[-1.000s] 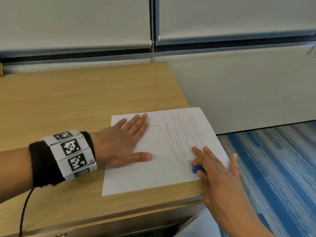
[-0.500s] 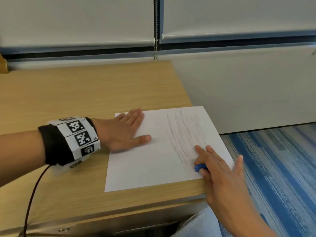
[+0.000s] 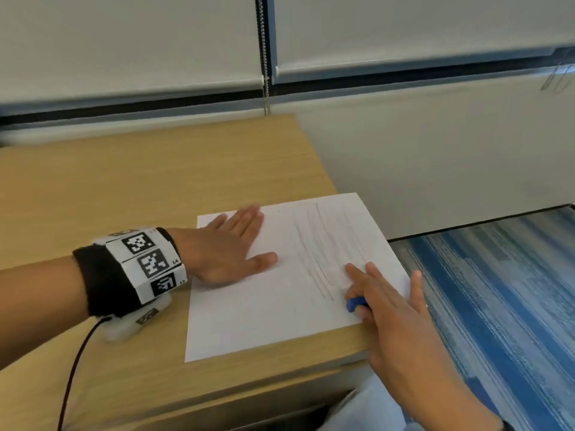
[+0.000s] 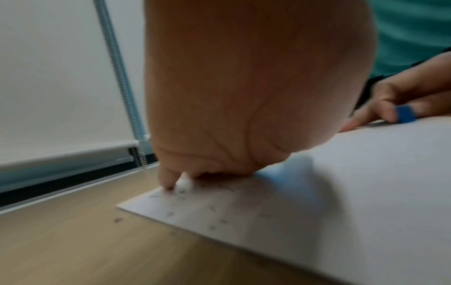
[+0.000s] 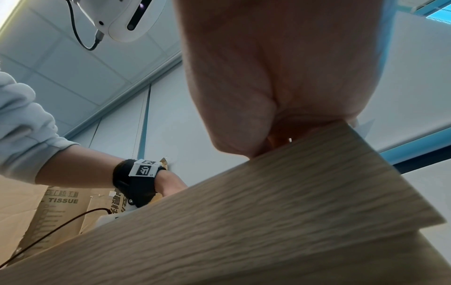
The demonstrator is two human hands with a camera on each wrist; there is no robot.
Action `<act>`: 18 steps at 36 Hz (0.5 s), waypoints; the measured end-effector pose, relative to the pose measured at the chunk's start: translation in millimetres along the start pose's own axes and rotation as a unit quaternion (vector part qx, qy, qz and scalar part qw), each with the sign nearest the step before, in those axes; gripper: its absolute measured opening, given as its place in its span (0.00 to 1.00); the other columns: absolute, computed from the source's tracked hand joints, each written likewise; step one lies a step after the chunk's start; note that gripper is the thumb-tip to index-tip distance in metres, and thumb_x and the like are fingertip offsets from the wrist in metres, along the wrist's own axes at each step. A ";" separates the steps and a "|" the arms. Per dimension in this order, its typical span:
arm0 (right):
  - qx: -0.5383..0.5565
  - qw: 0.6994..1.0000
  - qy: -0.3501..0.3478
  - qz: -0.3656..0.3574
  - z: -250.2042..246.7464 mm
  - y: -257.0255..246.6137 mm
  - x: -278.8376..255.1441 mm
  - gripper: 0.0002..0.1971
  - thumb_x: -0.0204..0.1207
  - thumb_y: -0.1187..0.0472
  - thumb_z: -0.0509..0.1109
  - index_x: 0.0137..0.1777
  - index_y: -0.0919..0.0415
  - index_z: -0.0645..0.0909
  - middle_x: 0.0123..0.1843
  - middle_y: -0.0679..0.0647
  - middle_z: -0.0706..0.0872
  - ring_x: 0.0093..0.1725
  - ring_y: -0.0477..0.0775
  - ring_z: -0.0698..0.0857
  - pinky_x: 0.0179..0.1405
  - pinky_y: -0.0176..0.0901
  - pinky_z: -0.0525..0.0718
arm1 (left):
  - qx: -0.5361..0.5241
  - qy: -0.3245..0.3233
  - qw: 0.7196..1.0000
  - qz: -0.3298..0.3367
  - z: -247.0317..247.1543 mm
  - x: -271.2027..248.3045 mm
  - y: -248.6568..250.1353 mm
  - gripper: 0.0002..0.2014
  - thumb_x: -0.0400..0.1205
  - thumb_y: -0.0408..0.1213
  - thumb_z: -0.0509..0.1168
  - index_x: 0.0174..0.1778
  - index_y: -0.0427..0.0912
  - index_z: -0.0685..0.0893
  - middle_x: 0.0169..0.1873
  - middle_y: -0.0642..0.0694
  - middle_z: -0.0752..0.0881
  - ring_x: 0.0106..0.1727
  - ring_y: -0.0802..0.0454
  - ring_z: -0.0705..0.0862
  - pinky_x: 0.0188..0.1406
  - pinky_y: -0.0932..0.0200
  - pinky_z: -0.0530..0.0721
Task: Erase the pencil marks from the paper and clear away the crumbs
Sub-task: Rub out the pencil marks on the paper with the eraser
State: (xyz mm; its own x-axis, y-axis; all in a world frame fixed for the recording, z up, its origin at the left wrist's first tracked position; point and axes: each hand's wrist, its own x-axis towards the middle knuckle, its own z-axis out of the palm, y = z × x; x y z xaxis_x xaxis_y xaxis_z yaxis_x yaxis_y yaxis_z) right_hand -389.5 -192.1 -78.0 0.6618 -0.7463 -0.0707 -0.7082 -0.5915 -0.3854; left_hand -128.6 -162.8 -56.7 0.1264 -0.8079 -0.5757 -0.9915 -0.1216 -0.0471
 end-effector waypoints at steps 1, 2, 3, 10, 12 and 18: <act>-0.004 1.000 -0.005 0.001 0.8 1.6 -0.3 0.29 0.87 0.62 0.50 0.81 0.43 0.42 0.68 0.26 0.50 0.35 0.20 0.08 0.69 0.49 0.24 | -0.010 0.002 1.000 -0.020 -1.8 0.8 -3.6 0.54 0.65 0.76 0.23 0.80 0.40 0.24 0.79 0.46 0.22 0.82 0.53 0.27 0.84 0.50 0.37; -0.001 1.000 -0.005 0.001 0.2 1.4 -0.1 0.28 0.87 0.62 0.50 0.81 0.42 0.43 0.68 0.26 0.50 0.36 0.19 0.08 0.69 0.49 0.24 | -0.017 0.005 0.999 -0.026 -2.5 1.5 -4.9 0.56 0.64 0.77 0.22 0.80 0.39 0.25 0.80 0.45 0.23 0.82 0.52 0.28 0.84 0.49 0.38; 0.004 1.000 0.003 0.002 0.4 1.0 0.2 0.28 0.87 0.62 0.50 0.81 0.42 0.44 0.68 0.26 0.52 0.39 0.18 0.08 0.69 0.49 0.23 | -0.016 0.013 1.000 -0.015 -2.3 1.8 -3.3 0.56 0.64 0.77 0.23 0.80 0.39 0.24 0.80 0.45 0.23 0.82 0.51 0.27 0.84 0.49 0.38; 0.041 0.997 0.050 -0.031 17.7 10.6 2.0 0.22 0.83 0.66 0.57 0.70 0.39 0.65 0.68 0.25 0.69 0.73 0.22 0.33 0.78 0.55 0.26 | 0.070 0.050 0.974 0.208 8.5 5.7 46.2 0.43 0.80 0.68 0.34 0.82 0.46 0.27 0.79 0.48 0.22 0.79 0.57 0.23 0.81 0.49 0.29; 0.052 0.997 0.056 -0.032 18.9 11.6 1.4 0.21 0.82 0.66 0.58 0.71 0.45 0.70 0.71 0.34 0.75 0.76 0.29 0.44 0.80 0.55 0.28 | 0.061 0.038 0.976 0.203 7.3 7.7 43.3 0.42 0.80 0.68 0.33 0.81 0.46 0.25 0.79 0.50 0.22 0.79 0.58 0.22 0.81 0.48 0.29; 0.028 0.998 0.038 -0.028 10.9 7.5 -2.2 0.26 0.86 0.63 0.53 0.79 0.42 0.52 0.64 0.26 0.60 0.53 0.18 0.12 0.73 0.54 0.24 | -0.009 0.000 1.000 0.011 -10.9 11.8 -3.3 0.45 0.74 0.69 0.27 0.81 0.44 0.25 0.80 0.49 0.23 0.81 0.56 0.27 0.83 0.48 0.36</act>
State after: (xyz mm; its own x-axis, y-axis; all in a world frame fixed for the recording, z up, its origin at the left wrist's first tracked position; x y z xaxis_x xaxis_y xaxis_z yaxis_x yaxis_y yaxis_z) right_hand -393.6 -191.5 -90.8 0.6779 -0.7348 0.0224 -0.6544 -0.6170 -0.4371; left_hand -123.4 -178.2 -54.4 0.1055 -0.8102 -0.5766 -0.9931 -0.1155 -0.0195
